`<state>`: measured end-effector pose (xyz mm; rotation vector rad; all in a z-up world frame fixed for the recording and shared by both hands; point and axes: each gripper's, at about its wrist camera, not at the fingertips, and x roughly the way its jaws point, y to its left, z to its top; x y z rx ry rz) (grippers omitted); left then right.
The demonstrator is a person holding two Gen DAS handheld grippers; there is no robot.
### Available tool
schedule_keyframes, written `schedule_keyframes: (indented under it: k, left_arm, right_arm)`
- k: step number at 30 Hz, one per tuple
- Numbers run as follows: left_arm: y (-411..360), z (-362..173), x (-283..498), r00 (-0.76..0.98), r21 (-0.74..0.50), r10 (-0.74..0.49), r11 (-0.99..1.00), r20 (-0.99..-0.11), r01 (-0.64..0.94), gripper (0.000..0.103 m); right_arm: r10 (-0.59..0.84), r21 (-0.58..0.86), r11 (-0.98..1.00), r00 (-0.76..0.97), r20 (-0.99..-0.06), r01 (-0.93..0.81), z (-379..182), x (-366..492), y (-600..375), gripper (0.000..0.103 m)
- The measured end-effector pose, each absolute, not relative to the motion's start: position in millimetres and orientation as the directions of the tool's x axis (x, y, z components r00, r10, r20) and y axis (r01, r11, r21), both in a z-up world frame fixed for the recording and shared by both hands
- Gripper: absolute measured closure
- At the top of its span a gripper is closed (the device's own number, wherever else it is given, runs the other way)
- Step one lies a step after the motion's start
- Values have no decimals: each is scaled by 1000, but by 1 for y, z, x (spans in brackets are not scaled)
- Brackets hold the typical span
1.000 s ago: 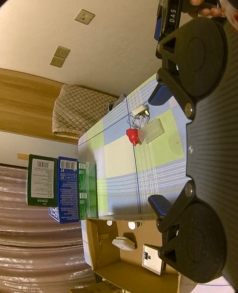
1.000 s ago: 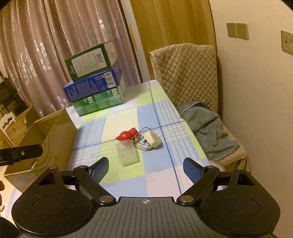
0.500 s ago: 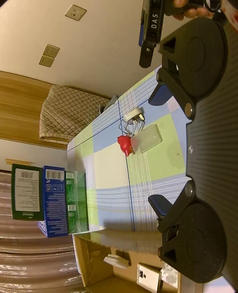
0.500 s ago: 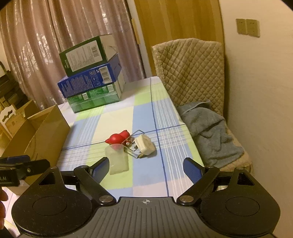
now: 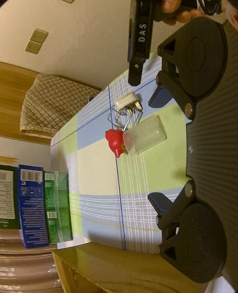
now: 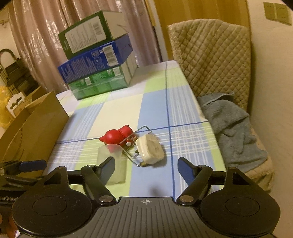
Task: Organize rigid objects
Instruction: 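Close the right gripper on the white plug and lift it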
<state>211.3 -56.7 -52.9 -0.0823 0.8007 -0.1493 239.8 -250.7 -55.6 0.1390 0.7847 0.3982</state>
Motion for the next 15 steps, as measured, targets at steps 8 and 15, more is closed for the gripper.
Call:
schedule_keyframes:
  k: [8,15]
  left_arm:
    - [-53,-74,230,671,-135,-159,987,-724,88,6]
    - [-49,-86,239,668,-154,-166,985,-725,78,6]
  right_arm:
    - [411,285,911,629,-659,-297,-83,277,-241,47]
    - [428,319,904,620,-658,-286,-101,297,-245,53]
